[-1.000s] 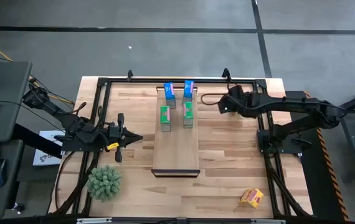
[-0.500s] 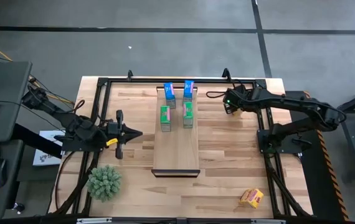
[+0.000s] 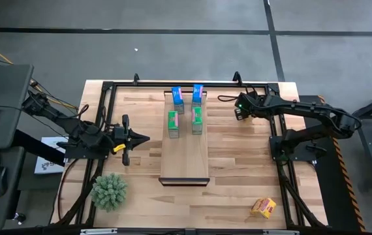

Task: Stack cereal on shelf
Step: Put the top yellow cereal box on the shelf

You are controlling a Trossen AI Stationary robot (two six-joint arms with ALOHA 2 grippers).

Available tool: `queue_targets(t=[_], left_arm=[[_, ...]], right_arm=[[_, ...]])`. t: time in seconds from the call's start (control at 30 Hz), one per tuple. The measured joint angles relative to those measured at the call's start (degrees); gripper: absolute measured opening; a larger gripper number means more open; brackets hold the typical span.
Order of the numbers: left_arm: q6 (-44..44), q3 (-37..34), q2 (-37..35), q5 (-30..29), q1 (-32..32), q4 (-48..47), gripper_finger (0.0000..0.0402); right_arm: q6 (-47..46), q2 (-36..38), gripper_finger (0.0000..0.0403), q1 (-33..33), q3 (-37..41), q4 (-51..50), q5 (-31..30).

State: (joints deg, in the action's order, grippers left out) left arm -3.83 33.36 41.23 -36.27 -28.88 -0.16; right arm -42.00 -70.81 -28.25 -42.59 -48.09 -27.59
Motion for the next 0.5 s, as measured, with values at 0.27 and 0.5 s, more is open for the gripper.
queue_targets(t=[0.27, 0.5], left_arm=[[-0.09, 0.00, 0.00, -1.07, 0.00, -0.29, 0.0000], [-0.23, -0.01, 0.00, -3.43, 0.00, -1.96, 0.0000]], right_arm=[[1.91, 0.35, 0.0153, -0.14, -1.99, 0.03, 2.59], [2.56, 5.26, 0.0117, 5.23, -14.28, -12.62, 16.82]])
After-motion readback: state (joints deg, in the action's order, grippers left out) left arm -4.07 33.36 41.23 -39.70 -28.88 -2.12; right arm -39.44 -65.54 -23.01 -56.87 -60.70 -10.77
